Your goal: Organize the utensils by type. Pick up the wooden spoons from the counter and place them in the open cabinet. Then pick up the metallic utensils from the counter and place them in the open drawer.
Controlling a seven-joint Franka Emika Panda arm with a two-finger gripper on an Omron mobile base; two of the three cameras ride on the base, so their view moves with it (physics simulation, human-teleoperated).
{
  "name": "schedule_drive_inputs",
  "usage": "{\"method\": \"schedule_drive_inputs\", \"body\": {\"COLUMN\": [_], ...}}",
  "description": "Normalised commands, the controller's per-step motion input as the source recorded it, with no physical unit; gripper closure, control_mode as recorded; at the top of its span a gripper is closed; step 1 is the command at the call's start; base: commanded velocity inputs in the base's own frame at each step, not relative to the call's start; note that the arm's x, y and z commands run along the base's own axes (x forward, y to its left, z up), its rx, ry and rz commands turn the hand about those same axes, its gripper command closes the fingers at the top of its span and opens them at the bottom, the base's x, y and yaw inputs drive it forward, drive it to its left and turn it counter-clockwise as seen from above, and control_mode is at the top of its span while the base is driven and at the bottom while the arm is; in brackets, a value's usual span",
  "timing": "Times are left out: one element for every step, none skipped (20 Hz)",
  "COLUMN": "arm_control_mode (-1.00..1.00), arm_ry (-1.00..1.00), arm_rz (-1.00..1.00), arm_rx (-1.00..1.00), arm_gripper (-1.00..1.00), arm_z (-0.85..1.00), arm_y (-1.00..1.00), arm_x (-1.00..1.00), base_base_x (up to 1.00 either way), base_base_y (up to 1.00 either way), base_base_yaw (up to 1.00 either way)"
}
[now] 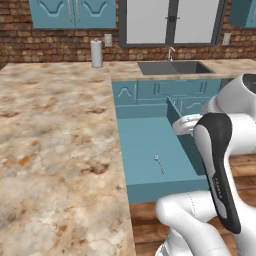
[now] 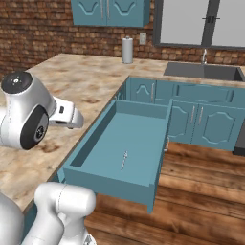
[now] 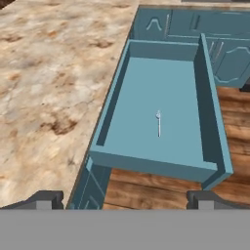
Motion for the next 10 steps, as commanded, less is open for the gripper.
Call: {"method": "schedule_drive_inputs", "body": {"arm_control_mode": [-1.0,-1.0,-1.0,-1.0,-1.0,-1.0,-1.0,-1.0,-1.0,-1.0], "arm_ry": [0.0,0.0,0.0,0.0,0.0,0.0,0.0,0.0,0.0,0.0], "arm_rz": [0.0,0.0,0.0,0.0,0.0,0.0,0.0,0.0,0.0,0.0], "arm_rx": [0.0,0.0,0.0,0.0,0.0,0.0,0.0,0.0,0.0,0.0], "arm_gripper": [-1.0,-1.0,-1.0,-1.0,-1.0,-1.0,-1.0,-1.0,-1.0,-1.0], "arm_z": [-0.03,0.0,0.0,0.0,0.0,0.0,0.0,0.0,0.0,0.0], "arm_y": [0.1,0.08,0.1,0.05,0.04,0.0,0.0,0.0,0.0,0.0], "arm_x": [0.15,0.16,0.06,0.06,0.03,0.0,0.0,0.0,0.0,0.0], "base_base_x": [0.0,0.0,0.0,0.0,0.0,0.0,0.0,0.0,0.0,0.0], "base_base_y": [0.0,0.0,0.0,0.0,0.0,0.0,0.0,0.0,0.0,0.0], "base_base_yaw": [0.0,0.0,0.0,0.0,0.0,0.0,0.0,0.0,0.0,0.0]}}
